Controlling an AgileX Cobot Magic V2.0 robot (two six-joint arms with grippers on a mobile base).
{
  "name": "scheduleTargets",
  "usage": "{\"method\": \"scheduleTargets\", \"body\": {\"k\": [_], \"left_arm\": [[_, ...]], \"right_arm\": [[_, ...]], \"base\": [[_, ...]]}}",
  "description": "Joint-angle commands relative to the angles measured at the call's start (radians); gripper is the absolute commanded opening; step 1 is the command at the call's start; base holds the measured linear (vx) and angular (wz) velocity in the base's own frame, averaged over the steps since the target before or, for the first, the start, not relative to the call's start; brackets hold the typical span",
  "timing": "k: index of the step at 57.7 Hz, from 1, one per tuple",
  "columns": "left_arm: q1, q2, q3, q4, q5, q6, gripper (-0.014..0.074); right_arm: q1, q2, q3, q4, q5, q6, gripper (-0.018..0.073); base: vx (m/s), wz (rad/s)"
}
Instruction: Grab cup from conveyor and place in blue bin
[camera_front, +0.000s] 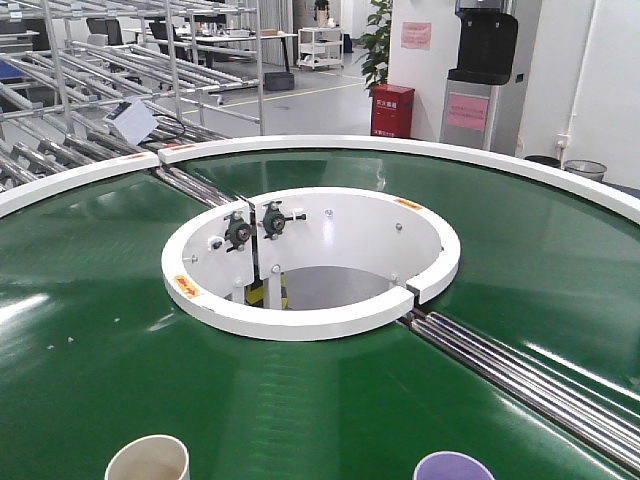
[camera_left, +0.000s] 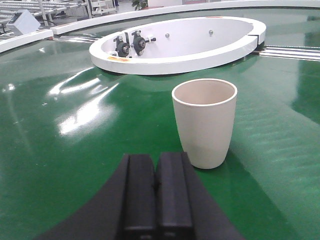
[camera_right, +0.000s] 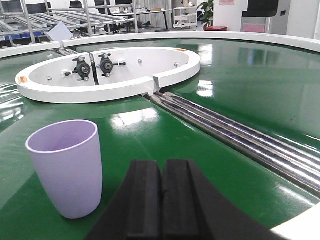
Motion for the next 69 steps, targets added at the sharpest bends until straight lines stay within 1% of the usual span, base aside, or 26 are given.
{"method": "scheduleTargets", "body": {"k": [1,38,45,48,53,55,57,59,63,66,69], "left_arm": [[0.001,-0.008,0.012,-0.002,-0.083,-0.008,-0.0002],[0.001,-0.008,0.012,-0.002,-0.084,-0.008,-0.0002],[0.001,-0.008,0.012,-0.002,-0.085,-0.008,-0.0002],[0.001,-0.008,0.003,-0.002,-0.142,-0.009,-0.0002],[0.001,-0.008,-0.02,-0.004,-0.33,-0.021,-0.0002],[0.001,-0.008,-0.04,-0.004,-0.41,-0.037,-0.0002],[0.001,-0.008,-0.068,-0.004,-0.461,-0.047,-0.0002],[0.001,-0.007,-0.121,-0.004,-0.481,-0.055,-0.0002],[0.0,0.016,-0.259,0.003,-0.428,-0.042,-0.0002],[0.0,0.06,-0.361,0.006,-0.37,0.006,-0.0002],[0.0,0.129,-0.486,0.006,-0.307,0.066,-0.0002]], "right_arm": [[-0.003,-0.012,0.019,-0.007,-0.084,-0.001,-0.0009],[-0.003,-0.012,0.019,-0.007,-0.084,-0.001,-0.0009],[-0.003,-0.012,0.019,-0.007,-0.108,-0.001,-0.0009],[-0.003,-0.012,0.015,-0.005,-0.136,0.0,-0.0009],[-0.003,-0.012,-0.006,0.026,-0.268,0.006,-0.0009],[-0.003,-0.012,-0.027,0.027,-0.32,-0.002,-0.0009],[-0.003,-0.012,-0.054,0.026,-0.369,-0.011,-0.0009],[-0.003,-0.012,-0.092,0.026,-0.387,-0.02,-0.0009],[-0.003,0.005,-0.211,0.026,-0.377,-0.06,-0.0009],[-0.003,0.042,-0.32,0.027,-0.346,-0.089,-0.0009],[-0.003,0.111,-0.436,0.027,-0.31,-0.091,-0.0009]], "base": [[0.0,0.0],[0.0,0.0],[0.0,0.0],[0.0,0.0],[0.0,0.0],[0.0,0.0],[0.0,0.0],[0.0,0.0],[0.0,0.0],[0.0,-0.01],[0.0,0.0]]}}
